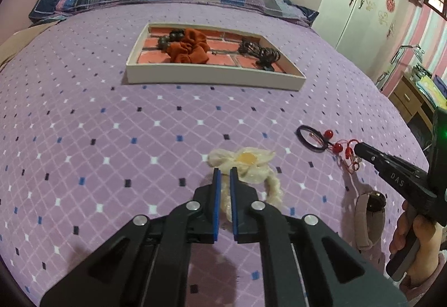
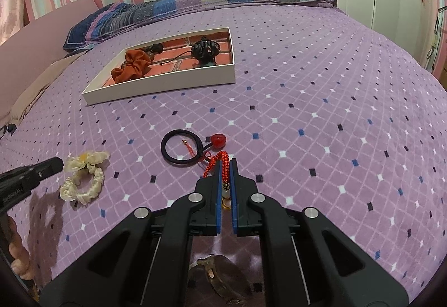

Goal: Organize jewelry
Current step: 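Grasp the cream flower scrunchie with the left gripper while the right grasps the red tassel charm, then carry the flower scrunchie and red tassel charm in both grippers over the tray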

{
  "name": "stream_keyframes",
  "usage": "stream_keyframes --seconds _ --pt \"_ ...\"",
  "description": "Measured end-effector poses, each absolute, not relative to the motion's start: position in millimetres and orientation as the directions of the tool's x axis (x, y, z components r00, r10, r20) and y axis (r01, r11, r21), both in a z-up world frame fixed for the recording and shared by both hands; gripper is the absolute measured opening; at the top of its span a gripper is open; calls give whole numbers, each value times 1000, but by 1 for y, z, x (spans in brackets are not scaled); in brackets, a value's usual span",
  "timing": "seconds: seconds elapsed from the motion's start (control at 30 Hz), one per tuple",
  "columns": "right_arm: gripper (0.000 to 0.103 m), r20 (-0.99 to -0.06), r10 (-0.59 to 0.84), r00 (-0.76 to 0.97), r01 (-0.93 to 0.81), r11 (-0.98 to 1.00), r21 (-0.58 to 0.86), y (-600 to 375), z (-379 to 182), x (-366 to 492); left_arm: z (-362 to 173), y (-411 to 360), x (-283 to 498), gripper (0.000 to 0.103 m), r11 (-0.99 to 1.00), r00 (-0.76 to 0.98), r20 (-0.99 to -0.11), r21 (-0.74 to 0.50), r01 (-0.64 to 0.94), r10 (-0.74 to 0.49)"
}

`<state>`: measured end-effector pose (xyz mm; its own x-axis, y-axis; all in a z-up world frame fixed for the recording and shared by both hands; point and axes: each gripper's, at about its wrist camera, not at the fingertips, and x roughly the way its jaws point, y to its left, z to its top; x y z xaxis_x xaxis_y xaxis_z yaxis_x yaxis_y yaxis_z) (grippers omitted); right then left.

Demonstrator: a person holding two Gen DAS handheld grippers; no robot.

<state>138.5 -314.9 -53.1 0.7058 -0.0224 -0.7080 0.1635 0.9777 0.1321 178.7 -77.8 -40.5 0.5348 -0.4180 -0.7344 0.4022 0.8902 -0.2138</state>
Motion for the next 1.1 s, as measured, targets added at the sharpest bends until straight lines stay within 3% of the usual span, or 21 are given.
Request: stream_keyframes --seconds 0.03,0.13,0.37,0.7,0.87,1.1 --pt "6 -708 -22 706 164 978 133 -315 -54 139 -42 -80 179 14 890 529 -739 -214 403 -418" --pt "6 -710 -21 704 168 976 139 -318 -55 139 -44 -81 177 53 900 552 -732 -197 390 -399" --pt "6 -711 -16 703 171 974 147 -321 -59 142 -46 -90 180 58 889 537 -733 -208 407 -418" --pt "6 -713 -17 701 177 973 151 -325 -61 145 -67 -110 204 56 890 510 -758 -204 408 -407" --pt "6 -712 -21 701 181 972 149 -327 -62 146 -69 -113 203 34 886 522 -748 -190 424 -410" --pt "6 -699 -32 714 175 976 133 -326 -52 149 -60 -107 199 28 885 545 -732 -171 433 -409"
